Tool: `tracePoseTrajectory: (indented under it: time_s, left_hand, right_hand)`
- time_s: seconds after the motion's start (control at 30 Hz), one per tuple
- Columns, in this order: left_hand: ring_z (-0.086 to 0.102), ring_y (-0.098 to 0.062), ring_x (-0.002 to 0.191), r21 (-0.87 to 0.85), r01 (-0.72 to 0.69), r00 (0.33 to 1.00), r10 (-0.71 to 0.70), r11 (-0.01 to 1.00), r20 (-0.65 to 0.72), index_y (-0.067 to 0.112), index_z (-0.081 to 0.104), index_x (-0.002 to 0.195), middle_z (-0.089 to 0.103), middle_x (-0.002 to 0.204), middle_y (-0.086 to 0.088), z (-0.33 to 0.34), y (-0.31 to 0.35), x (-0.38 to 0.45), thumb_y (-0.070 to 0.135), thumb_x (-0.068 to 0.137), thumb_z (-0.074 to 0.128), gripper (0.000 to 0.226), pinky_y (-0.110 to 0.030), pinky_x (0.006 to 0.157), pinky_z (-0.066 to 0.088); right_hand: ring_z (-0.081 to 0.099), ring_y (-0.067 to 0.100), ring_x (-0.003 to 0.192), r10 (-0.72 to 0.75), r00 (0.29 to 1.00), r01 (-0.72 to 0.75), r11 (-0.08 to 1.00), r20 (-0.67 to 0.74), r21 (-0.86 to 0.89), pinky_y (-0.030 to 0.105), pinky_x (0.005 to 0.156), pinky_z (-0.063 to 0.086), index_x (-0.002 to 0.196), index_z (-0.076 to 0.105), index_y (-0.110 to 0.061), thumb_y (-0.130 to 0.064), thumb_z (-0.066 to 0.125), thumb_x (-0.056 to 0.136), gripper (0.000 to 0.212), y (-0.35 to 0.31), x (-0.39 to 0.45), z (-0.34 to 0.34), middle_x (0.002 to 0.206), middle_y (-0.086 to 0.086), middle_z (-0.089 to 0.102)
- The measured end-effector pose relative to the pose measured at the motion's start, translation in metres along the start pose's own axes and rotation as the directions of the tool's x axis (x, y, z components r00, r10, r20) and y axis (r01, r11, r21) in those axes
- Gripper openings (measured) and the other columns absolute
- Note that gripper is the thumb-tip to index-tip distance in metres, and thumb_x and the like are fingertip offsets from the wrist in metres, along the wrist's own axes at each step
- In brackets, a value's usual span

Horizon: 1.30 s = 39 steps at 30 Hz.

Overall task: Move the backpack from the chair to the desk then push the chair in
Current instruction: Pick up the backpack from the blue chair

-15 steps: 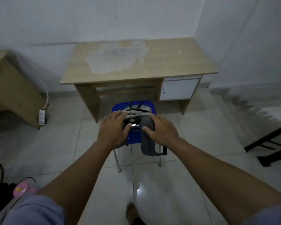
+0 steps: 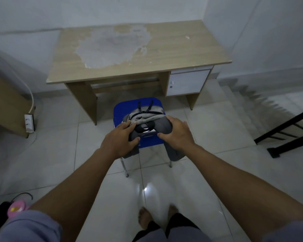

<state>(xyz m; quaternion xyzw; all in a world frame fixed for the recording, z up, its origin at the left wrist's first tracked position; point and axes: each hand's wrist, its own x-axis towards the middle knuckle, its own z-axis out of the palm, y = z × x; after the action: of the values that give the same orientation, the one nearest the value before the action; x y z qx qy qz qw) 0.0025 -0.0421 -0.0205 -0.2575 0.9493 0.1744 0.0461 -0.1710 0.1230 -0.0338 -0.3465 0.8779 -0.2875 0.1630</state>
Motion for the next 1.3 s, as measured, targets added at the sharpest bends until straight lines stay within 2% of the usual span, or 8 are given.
tracePoseTrajectory:
  time_s: [0.3,0.5,0.63,0.83,0.97,1.1,1.17,1.3]
  left_hand:
    - [0.051,-0.022,0.13,-0.029,0.001,1.0,-0.001,1.0,0.023,0.028,0.038,0.153,0.047,0.153,0.0,-0.012,-0.001,0.009,0.049,0.089,0.063,0.072,-0.038,0.1,0.048]
    - [0.054,-0.024,0.129,-0.072,0.064,0.998,-0.063,0.995,0.015,0.025,0.04,0.153,0.048,0.154,-0.002,-0.012,-0.002,0.012,0.051,0.09,0.063,0.072,-0.039,0.099,0.051]
    - [0.06,-0.027,0.12,-0.125,0.112,0.992,-0.118,0.986,-0.04,0.022,0.051,0.145,0.059,0.142,-0.004,-0.016,-0.003,0.012,0.048,0.091,0.064,0.062,-0.041,0.094,0.054]
    - [0.064,-0.015,0.098,-0.259,0.16,0.982,-0.181,0.952,-0.059,0.025,0.061,0.126,0.068,0.115,0.006,-0.019,-0.009,0.005,0.052,0.083,0.066,0.051,-0.038,0.085,0.059]
    - [0.065,-0.014,0.089,-0.342,0.228,0.96,-0.269,0.911,-0.075,0.025,0.064,0.112,0.067,0.098,0.009,-0.019,-0.01,0.008,0.046,0.079,0.077,0.041,-0.027,0.073,0.056]
    - [0.062,-0.02,0.107,-0.379,0.39,0.907,-0.422,0.839,-0.002,0.008,0.054,0.142,0.067,0.127,-0.009,-0.02,-0.014,0.006,0.052,0.074,0.084,0.087,-0.021,0.084,0.048]
    - [0.06,-0.016,0.097,-0.389,0.421,0.893,-0.449,0.819,0.021,0.006,0.06,0.135,0.07,0.122,-0.012,-0.022,-0.015,0.007,0.053,0.071,0.085,0.083,-0.021,0.076,0.05]
    - [0.061,-0.015,0.095,-0.427,0.461,0.868,-0.496,0.778,0.032,0.012,0.069,0.126,0.072,0.115,-0.006,-0.033,-0.02,0.014,0.047,0.068,0.089,0.071,-0.024,0.078,0.052]
  right_hand:
    - [0.062,0.02,0.11,0.022,0.964,-0.063,0.987,0.265,0.146,0.031,0.089,0.053,0.133,0.063,-0.024,-0.031,0.092,0.07,0.069,0.012,0.057,-0.042,0.123,-0.001,0.065]
    - [0.058,0.018,0.088,-0.064,0.998,0.068,0.973,0.023,-0.22,0.033,0.073,0.048,0.108,0.06,-0.031,-0.033,0.082,0.079,0.036,-0.016,0.086,-0.036,0.105,-0.005,0.067]
    - [0.062,0.026,0.091,-0.054,0.998,0.047,0.986,-0.033,-0.161,0.045,0.078,0.056,0.105,0.051,-0.021,-0.027,0.076,0.086,0.032,-0.029,0.09,-0.014,0.105,0.002,0.063]
    - [0.06,0.024,0.107,-0.067,0.947,0.068,0.998,0.315,0.006,0.04,0.088,0.055,0.122,0.049,-0.026,-0.046,0.088,0.073,0.066,-0.009,0.095,0.007,0.121,0.003,0.06]
    - [0.057,0.015,0.103,-0.26,0.952,0.272,0.961,0.159,-0.053,0.036,0.083,0.054,0.123,0.049,-0.031,-0.061,0.08,0.072,0.067,0.0,0.089,0.007,0.123,-0.007,0.048]
    - [0.052,0.013,0.128,-0.449,0.872,0.439,0.893,0.195,0.095,0.042,0.102,0.051,0.137,0.056,-0.033,-0.048,0.077,0.082,0.061,-0.003,0.091,0.011,0.146,-0.01,0.046]
    - [0.049,0.015,0.135,-0.484,0.842,0.473,0.875,0.238,0.103,0.044,0.109,0.047,0.135,0.064,-0.031,-0.04,0.073,0.089,0.048,-0.008,0.095,0.014,0.151,-0.009,0.051]
    - [0.068,0.019,0.095,-0.472,0.85,0.445,0.881,0.232,0.161,0.042,0.085,0.058,0.116,0.078,-0.02,-0.025,0.068,0.097,0.022,-0.024,0.102,0.014,0.108,0.002,0.078]
